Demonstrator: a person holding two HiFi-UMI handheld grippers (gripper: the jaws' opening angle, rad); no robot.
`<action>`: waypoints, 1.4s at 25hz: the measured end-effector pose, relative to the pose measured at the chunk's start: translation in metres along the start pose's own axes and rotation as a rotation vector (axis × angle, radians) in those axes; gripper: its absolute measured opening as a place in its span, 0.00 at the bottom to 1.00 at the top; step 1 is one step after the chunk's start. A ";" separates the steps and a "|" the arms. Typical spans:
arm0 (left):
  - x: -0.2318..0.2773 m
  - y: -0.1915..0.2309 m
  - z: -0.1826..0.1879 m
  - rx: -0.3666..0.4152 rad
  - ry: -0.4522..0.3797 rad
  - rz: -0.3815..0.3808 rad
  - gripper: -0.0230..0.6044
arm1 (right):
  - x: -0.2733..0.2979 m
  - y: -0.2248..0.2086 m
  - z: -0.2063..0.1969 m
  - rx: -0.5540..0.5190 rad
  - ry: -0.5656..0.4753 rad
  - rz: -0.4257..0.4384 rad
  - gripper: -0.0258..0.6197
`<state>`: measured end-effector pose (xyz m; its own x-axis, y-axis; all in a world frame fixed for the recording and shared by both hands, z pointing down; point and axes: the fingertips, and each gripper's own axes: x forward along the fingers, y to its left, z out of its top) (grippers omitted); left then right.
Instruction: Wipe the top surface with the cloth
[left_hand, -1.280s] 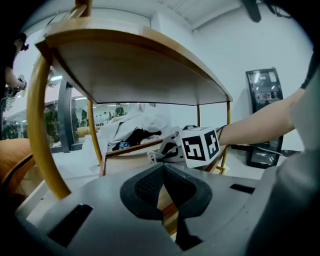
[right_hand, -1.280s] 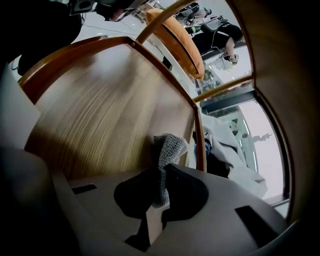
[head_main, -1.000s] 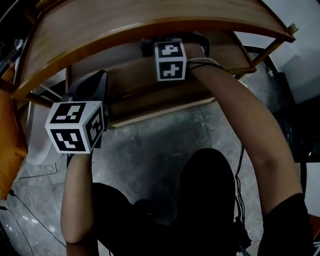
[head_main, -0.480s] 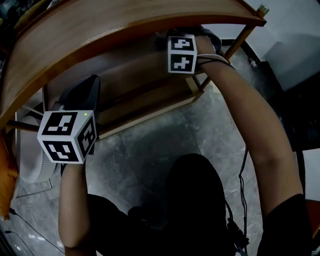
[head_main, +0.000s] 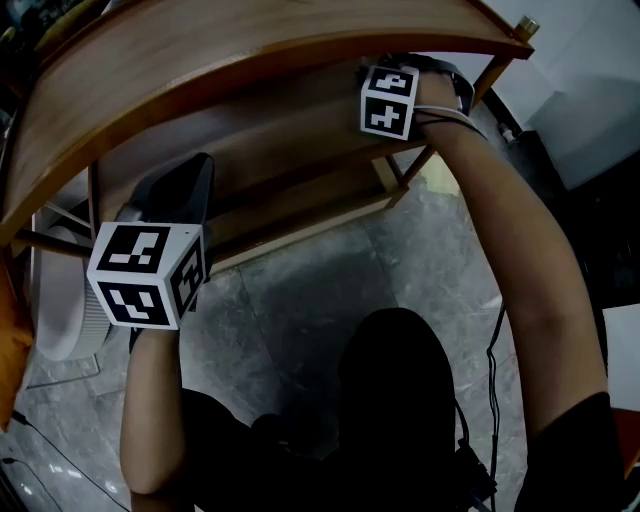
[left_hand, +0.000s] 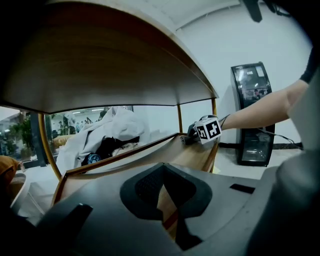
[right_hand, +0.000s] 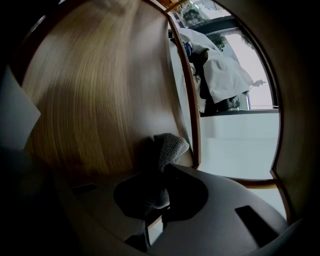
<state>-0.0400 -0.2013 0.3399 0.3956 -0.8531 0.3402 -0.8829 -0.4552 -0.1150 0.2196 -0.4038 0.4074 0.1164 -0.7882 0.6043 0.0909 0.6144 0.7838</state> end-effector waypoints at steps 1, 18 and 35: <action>-0.003 0.001 0.001 0.001 -0.002 0.002 0.05 | 0.001 0.000 -0.005 0.010 0.021 0.003 0.09; -0.061 0.078 -0.036 -0.097 -0.023 0.151 0.05 | -0.119 -0.011 0.302 0.089 -0.780 -0.086 0.09; -0.128 0.144 -0.077 -0.130 0.002 0.285 0.05 | -0.155 0.037 0.501 -0.163 -0.853 -0.081 0.09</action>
<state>-0.2373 -0.1379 0.3517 0.1273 -0.9410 0.3136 -0.9831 -0.1617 -0.0861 -0.2901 -0.2772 0.4146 -0.6707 -0.5481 0.4997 0.2152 0.5010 0.8383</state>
